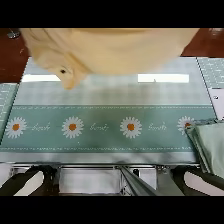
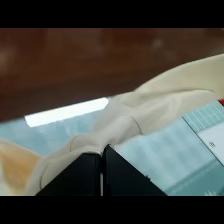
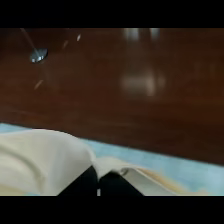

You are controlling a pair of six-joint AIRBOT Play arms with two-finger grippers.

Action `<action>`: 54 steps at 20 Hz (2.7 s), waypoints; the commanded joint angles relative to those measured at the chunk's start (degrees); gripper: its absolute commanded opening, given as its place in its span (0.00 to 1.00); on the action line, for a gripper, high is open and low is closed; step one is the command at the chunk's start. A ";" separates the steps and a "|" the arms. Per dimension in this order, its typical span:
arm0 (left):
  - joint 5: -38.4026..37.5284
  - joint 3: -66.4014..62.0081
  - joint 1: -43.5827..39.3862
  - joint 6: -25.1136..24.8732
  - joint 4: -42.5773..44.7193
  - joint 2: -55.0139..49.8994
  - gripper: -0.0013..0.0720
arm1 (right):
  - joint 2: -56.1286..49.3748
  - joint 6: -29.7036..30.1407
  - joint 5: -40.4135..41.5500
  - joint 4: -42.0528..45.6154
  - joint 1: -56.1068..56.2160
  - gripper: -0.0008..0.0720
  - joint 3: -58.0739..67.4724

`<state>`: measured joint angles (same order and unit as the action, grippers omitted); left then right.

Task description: Fold the shirts.

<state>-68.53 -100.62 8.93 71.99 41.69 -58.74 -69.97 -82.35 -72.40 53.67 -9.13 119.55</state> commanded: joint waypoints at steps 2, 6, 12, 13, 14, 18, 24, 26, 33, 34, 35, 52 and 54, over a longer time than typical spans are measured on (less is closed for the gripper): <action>-3.15 -19.30 0.04 6.34 15.45 5.99 0.05 | 14.51 0.48 2.03 8.68 0.00 0.04 3.28; -7.34 -18.80 0.04 6.32 17.00 14.05 0.05 | 23.28 0.33 -1.07 12.68 0.00 0.04 3.28; -10.12 -18.53 -0.85 9.20 19.71 21.33 0.06 | 28.72 0.17 -8.55 12.76 0.00 0.04 3.23; -10.38 -18.49 -0.85 9.79 20.98 21.75 0.06 | 28.79 -0.02 -9.73 12.74 0.02 0.04 2.86; -10.80 -18.12 -0.85 9.79 21.81 21.90 0.05 | 28.79 -0.09 -10.97 12.74 0.02 0.04 2.10; -12.50 -9.38 -0.85 11.30 22.86 21.55 0.06 | 28.76 -0.37 -14.95 11.30 0.02 0.04 -6.64; -2.84 18.12 -0.90 11.23 22.62 15.65 0.06 | 26.01 1.44 -6.25 10.93 0.02 0.04 -31.32; 3.76 23.96 -1.53 11.23 22.62 10.49 0.06 | 20.70 1.68 -0.85 10.93 0.02 0.04 -37.46; 20.85 25.03 -4.90 11.58 21.20 -13.27 0.06 | -12.07 3.82 17.07 -2.99 0.07 0.04 -35.56; 22.32 25.03 -5.07 11.85 19.65 -15.91 0.06 | -16.52 3.87 18.82 -5.68 0.07 0.04 -33.53; 23.47 25.03 -5.14 11.87 17.29 -18.51 0.06 | -21.18 3.91 19.93 -7.76 0.07 0.04 -30.80; -8.33 46.31 17.22 5.64 18.71 -14.51 0.97 | -25.16 10.49 -14.71 -3.96 -19.41 0.87 -35.93; -6.69 58.38 23.23 4.11 15.67 -9.40 0.97 | -16.52 15.28 -4.42 -10.91 -21.57 0.87 -51.30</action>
<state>-75.02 -56.03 24.84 78.02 59.11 -74.48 -95.59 -72.23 -82.85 45.19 -27.03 84.23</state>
